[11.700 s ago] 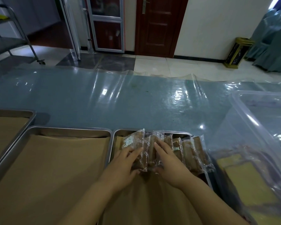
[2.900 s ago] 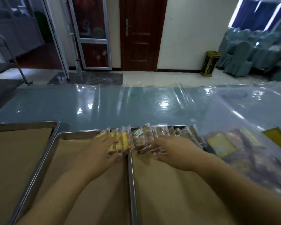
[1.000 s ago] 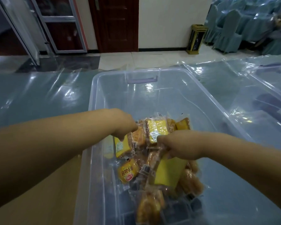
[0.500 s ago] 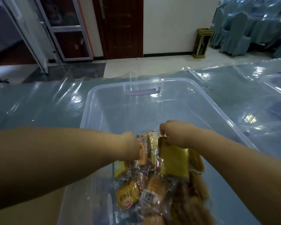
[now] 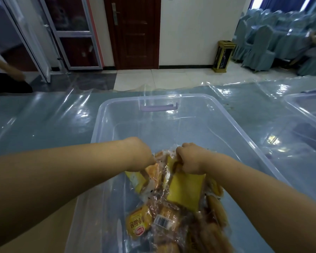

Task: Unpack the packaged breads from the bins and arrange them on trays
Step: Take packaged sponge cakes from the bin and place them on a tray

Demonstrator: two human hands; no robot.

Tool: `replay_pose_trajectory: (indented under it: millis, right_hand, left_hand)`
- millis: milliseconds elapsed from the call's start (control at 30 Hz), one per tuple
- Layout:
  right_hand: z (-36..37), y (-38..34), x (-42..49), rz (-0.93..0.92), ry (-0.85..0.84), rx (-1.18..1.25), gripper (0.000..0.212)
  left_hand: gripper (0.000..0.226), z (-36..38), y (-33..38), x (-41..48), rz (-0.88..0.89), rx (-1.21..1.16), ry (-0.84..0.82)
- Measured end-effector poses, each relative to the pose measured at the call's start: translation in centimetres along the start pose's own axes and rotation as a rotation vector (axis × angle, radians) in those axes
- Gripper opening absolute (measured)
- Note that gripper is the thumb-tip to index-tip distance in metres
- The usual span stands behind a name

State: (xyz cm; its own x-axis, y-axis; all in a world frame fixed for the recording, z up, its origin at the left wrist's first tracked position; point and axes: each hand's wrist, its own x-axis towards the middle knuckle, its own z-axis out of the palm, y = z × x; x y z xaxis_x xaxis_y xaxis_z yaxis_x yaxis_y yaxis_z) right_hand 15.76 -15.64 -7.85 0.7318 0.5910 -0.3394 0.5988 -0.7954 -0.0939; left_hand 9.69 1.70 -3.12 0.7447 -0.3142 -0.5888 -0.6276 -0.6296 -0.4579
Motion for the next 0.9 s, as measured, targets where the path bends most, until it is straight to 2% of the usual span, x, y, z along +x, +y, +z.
replay_pose_trajectory:
  millis: [100, 167, 333, 467, 567, 667, 800, 900]
  right_hand:
    - [-1.1, -0.1, -1.0, 0.008, 0.068, -0.028, 0.023]
    - [-2.0, -0.2, -2.0, 0.016, 0.088, -0.039, 0.027]
    - [-3.8, -0.6, -4.9, 0.079, 0.097, -0.027, 0.03]
    - [-4.6, -0.6, -8.1, 0.145, 0.185, -0.084, 0.028]
    - [-4.9, -0.4, -10.8, 0.17, 0.205, -0.168, 0.025]
    - [-4.9, -0.3, -13.3, 0.185, 0.135, -0.204, 0.024]
    - [-3.8, -0.3, -15.4, 0.207, 0.06, -0.256, 0.028]
    - [-3.0, -0.2, -16.2, 0.183, 0.116, -0.296, 0.025]
  left_hand:
    - [0.034, -0.7, -0.7, -1.3, -0.064, -0.191, 0.035]
    - [0.028, -0.9, -1.1, -2.0, -0.094, -0.291, 0.065]
    - [0.017, -1.0, -1.1, -2.8, -0.2, -0.427, 0.174]
    - [0.007, -1.3, -0.6, -2.6, -0.284, -0.565, 0.303]
    - [0.011, -2.3, 0.2, -1.7, -0.314, -0.636, 0.391]
    - [0.016, -3.6, 1.5, -0.1, -0.313, -0.706, 0.496]
    - [0.047, -5.8, 3.9, 2.6, -0.232, -0.814, 0.506]
    - [0.029, -7.6, 5.7, 4.4, -0.207, -0.818, 0.473]
